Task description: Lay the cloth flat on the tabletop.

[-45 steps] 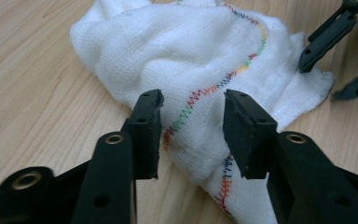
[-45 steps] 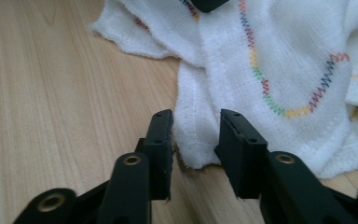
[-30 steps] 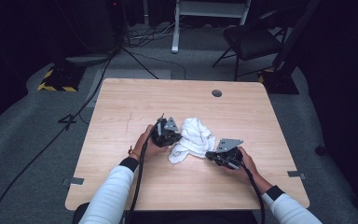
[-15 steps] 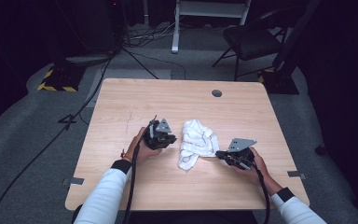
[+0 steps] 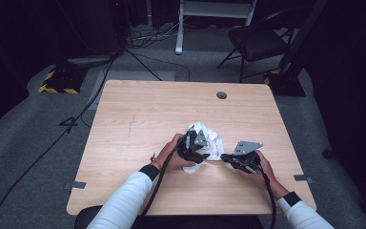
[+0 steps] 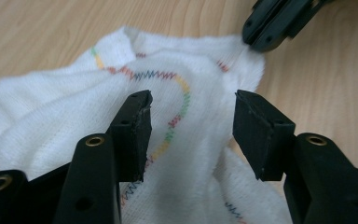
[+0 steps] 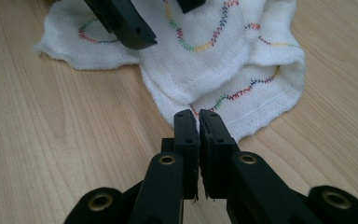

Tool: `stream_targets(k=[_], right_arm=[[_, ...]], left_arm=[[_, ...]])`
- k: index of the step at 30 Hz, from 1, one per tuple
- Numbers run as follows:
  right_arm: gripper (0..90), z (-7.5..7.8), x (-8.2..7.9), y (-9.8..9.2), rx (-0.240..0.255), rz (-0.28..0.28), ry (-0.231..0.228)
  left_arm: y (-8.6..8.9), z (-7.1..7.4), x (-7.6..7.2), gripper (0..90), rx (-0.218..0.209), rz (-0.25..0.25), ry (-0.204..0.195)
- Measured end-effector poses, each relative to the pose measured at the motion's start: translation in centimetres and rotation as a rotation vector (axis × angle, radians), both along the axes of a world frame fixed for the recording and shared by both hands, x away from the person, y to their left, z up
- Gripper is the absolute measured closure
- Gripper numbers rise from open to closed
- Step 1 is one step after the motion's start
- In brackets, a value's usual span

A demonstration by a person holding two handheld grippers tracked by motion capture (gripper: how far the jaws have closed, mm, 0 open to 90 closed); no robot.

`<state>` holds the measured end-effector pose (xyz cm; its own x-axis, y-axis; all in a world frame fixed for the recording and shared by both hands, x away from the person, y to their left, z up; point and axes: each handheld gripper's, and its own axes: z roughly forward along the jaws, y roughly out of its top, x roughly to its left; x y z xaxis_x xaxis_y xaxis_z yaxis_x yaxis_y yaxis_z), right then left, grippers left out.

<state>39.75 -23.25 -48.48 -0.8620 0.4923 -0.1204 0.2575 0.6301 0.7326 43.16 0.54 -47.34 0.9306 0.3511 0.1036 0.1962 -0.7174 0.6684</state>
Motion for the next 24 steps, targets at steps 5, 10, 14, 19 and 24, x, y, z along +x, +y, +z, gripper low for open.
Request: stream_targets(k=[5, 10, 14, 19, 24], right_arm=[[86.8, -0.1, 0.1, 0.0, -0.009, 0.001, 0.004], [86.9, -0.1, 0.1, 0.0, -0.015, 0.001, 0.005], [86.9, -0.1, 0.1, -0.2, -0.019, 0.000, 0.004], [87.0, 0.3, 0.0, -0.8, -0.015, -0.010, -0.001], [87.0, 0.7, -0.2, -1.7, 0.000, -0.025, -0.003]], left_arm=[[1.0, -0.6, 0.9, 74.0, 0.011, 0.004, -0.002], [2.0, -0.1, 1.0, 88.7, 0.008, -0.002, -0.021], [3.7, 0.8, 1.2, 89.2, -0.043, 0.023, -0.017], [6.9, 2.3, 1.4, 89.3, -0.111, 0.087, -0.020], [9.6, 2.2, 1.1, 89.5, -0.116, 0.117, 0.012]])
